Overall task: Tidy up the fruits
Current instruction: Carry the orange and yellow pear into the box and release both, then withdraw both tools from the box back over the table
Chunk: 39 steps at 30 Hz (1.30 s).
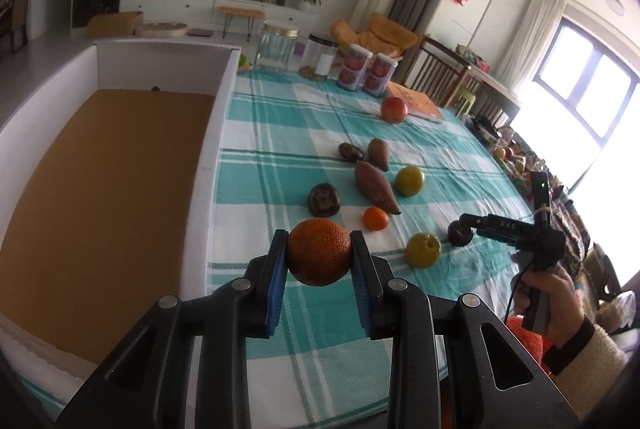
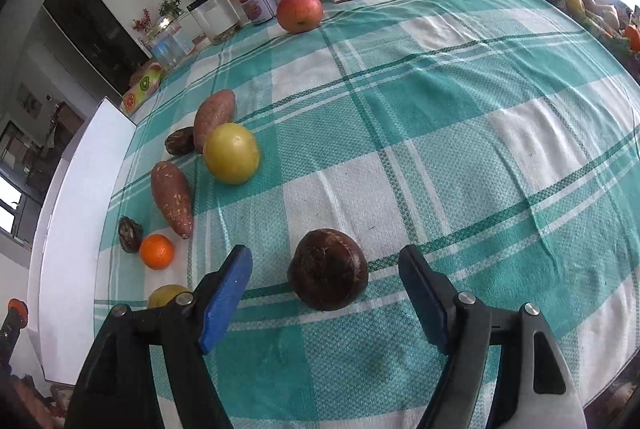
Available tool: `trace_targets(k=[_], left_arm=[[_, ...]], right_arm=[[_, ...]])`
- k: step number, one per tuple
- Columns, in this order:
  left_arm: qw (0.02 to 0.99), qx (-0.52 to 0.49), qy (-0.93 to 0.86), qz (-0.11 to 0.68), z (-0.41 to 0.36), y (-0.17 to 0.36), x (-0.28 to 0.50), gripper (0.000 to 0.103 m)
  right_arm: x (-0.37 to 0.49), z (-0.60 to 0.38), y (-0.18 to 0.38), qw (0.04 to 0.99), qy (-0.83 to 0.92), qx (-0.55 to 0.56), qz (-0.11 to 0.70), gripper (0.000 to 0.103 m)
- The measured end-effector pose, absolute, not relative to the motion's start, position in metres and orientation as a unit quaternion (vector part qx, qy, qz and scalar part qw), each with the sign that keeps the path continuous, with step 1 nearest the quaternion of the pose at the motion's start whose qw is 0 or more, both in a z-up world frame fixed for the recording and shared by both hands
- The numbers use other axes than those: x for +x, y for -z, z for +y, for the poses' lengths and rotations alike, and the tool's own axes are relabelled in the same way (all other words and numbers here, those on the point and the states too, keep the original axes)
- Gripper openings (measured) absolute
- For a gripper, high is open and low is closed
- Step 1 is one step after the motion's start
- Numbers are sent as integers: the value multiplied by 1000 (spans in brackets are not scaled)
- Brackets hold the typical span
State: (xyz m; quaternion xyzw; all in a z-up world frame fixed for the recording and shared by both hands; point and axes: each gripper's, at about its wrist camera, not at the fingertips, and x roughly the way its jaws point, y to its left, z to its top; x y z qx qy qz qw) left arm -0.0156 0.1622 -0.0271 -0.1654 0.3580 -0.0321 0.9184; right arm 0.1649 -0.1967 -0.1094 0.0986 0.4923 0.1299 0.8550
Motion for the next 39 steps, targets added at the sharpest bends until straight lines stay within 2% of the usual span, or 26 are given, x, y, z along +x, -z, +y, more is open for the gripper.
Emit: trace_targets(k=[4, 9, 10, 11, 12, 17, 25, 27, 28, 29, 31, 35, 39], left_arm=[[921, -160, 14, 356, 176, 21, -19, 30], [920, -164, -9, 356, 197, 19, -22, 30], [920, -162, -16, 356, 202, 18, -24, 30], [920, -159, -24, 357, 208, 18, -29, 30], [920, -155, -34, 359, 214, 19, -32, 30], [912, -134, -109, 373, 254, 30, -46, 30], [890, -120, -175, 404, 286, 57, -46, 32], [884, -118, -184, 413, 288, 61, -50, 35], [882, -119, -189, 415, 290, 63, -51, 47], [881, -121, -194, 414, 290, 64, -53, 64], [882, -125, -203, 407, 292, 63, -58, 73], [886, -122, -208, 396, 285, 58, -62, 73], [918, -110, -161, 346, 256, 35, -55, 75]], right_arm=[[131, -141, 89, 842, -241, 49, 480, 81], [124, -73, 121, 826, -247, -49, 505, 81], [127, -67, 129, 820, -243, -55, 515, 79], [130, -64, 135, 815, -238, -59, 524, 58], [131, -66, 137, 818, -226, -59, 526, 50], [113, -56, 99, 814, -269, 0, 515, 50], [56, 94, 34, 726, -465, 27, 506, 50], [44, 129, 32, 710, -488, 13, 508, 50], [41, 143, 34, 706, -491, 3, 509, 50], [38, 155, 37, 706, -491, -7, 510, 50], [39, 170, 44, 707, -485, -14, 515, 51], [49, 153, 43, 717, -480, 15, 506, 55], [56, 93, 39, 764, -440, 21, 472, 65]])
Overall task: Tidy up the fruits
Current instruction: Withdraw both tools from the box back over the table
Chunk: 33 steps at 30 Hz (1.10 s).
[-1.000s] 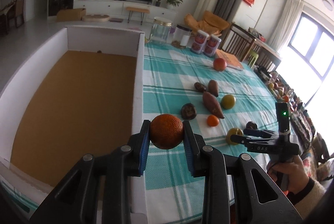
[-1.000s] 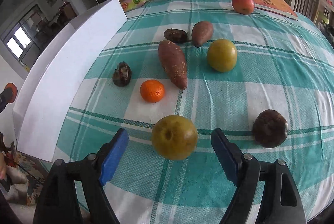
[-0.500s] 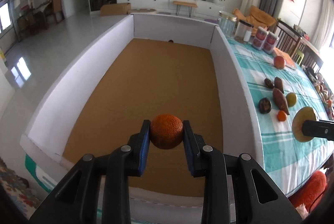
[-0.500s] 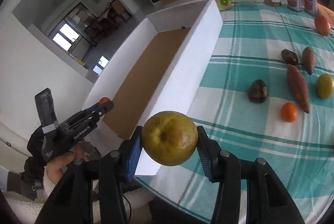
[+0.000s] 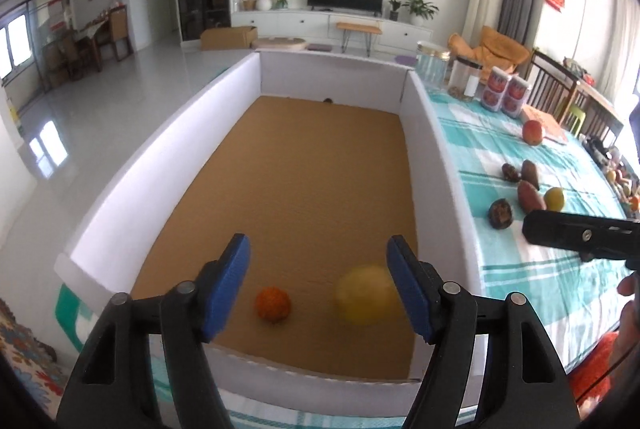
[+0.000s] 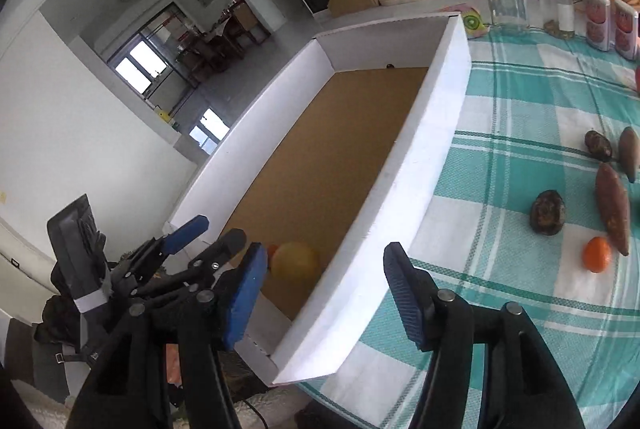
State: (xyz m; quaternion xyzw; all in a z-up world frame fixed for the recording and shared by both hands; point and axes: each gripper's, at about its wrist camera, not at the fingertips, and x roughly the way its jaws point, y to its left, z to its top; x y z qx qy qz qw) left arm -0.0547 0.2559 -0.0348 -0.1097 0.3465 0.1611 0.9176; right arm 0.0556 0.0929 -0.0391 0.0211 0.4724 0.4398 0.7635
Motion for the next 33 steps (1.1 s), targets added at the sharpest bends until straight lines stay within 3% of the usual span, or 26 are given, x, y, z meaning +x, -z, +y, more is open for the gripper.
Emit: trace_targets(k=[2, 8, 10, 15, 29, 33], left_arm=[[933, -102, -112, 328, 237, 26, -43, 86], [927, 17, -90, 363, 183, 49, 16, 86], [916, 19, -81, 393, 174, 58, 26, 83], [924, 25, -74, 374, 152, 50, 7, 84], [920, 43, -64, 383, 104, 50, -12, 84], [935, 70, -127, 322, 91, 34, -23, 84]], right_arm=[[55, 55, 49, 790, -403, 23, 462, 73], [53, -77, 94, 849, -262, 70, 453, 75], [52, -120, 102, 858, -220, 100, 454, 75], [57, -202, 113, 866, -144, 188, 441, 75], [59, -244, 99, 912, -56, 122, 387, 78], [55, -237, 96, 922, -43, 102, 371, 81]])
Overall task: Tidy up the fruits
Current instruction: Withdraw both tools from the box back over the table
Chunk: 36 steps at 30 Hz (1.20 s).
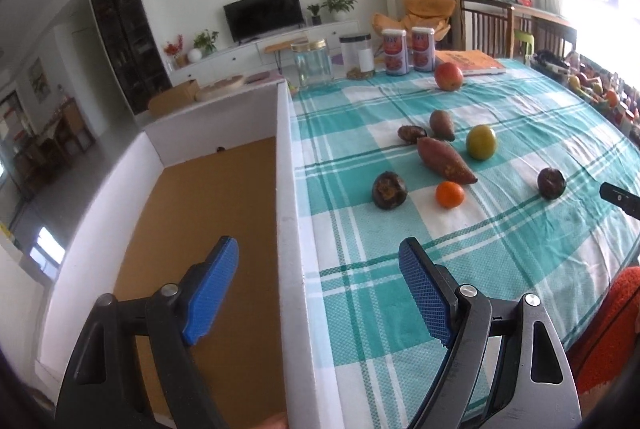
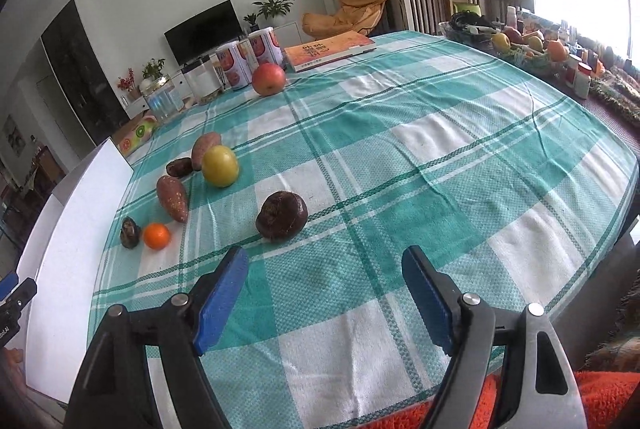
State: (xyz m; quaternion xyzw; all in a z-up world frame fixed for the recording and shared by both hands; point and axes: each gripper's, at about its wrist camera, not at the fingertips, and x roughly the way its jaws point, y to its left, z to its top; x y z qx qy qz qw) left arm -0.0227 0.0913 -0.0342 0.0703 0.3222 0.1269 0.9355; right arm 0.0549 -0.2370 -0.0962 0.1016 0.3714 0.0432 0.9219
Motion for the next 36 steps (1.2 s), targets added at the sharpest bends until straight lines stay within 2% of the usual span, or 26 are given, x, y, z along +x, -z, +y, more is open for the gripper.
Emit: trace_targets(k=[3, 5, 10, 15, 22, 36], left_arm=[[958, 105, -108, 246, 60, 11, -36, 89], [966, 95, -52, 236, 40, 3, -36, 92], [940, 21, 90, 329, -4, 41, 0, 92], [914, 8, 92, 395, -17, 103, 37, 92], [912, 20, 52, 406, -2, 135, 52, 92], [905, 8, 47, 422, 1, 145, 57, 92]], right_arm=[[51, -235, 93, 928, -35, 92, 358, 87], [50, -234, 91, 931, -31, 89, 354, 88], [49, -237, 91, 931, -28, 93, 351, 88], [44, -239, 88, 934, -26, 94, 342, 91], [48, -238, 91, 931, -28, 95, 350, 92], [50, -238, 92, 929, -29, 101, 355, 92]])
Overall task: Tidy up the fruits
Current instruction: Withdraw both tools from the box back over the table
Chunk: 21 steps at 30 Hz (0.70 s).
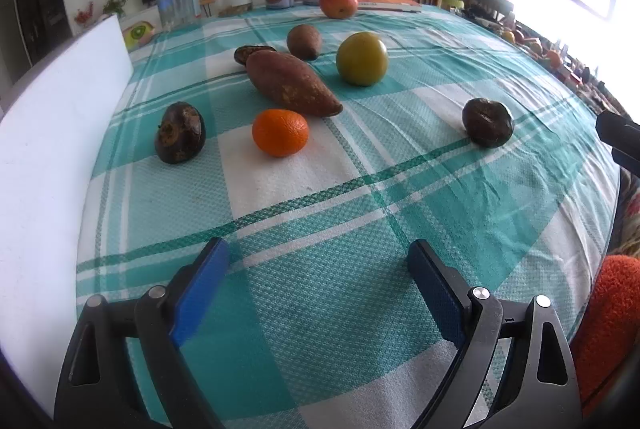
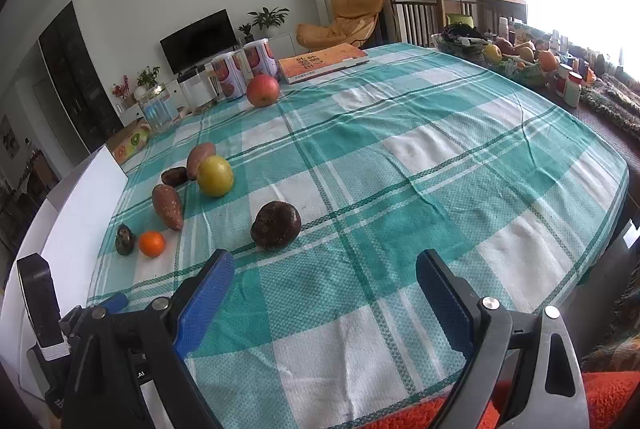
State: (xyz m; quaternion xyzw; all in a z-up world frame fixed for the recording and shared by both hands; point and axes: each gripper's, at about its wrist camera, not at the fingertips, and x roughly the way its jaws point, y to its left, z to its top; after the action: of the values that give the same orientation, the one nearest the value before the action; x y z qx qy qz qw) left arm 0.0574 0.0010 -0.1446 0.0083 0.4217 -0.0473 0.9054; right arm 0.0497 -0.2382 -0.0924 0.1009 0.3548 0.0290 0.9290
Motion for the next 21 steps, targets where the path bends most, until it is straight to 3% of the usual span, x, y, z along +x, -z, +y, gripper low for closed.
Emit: trace_targets(k=[21], left_arm=[[905, 11, 46, 422, 0, 145, 57, 92]], right_arm=[[49, -238, 88, 931, -32, 98, 350, 92]])
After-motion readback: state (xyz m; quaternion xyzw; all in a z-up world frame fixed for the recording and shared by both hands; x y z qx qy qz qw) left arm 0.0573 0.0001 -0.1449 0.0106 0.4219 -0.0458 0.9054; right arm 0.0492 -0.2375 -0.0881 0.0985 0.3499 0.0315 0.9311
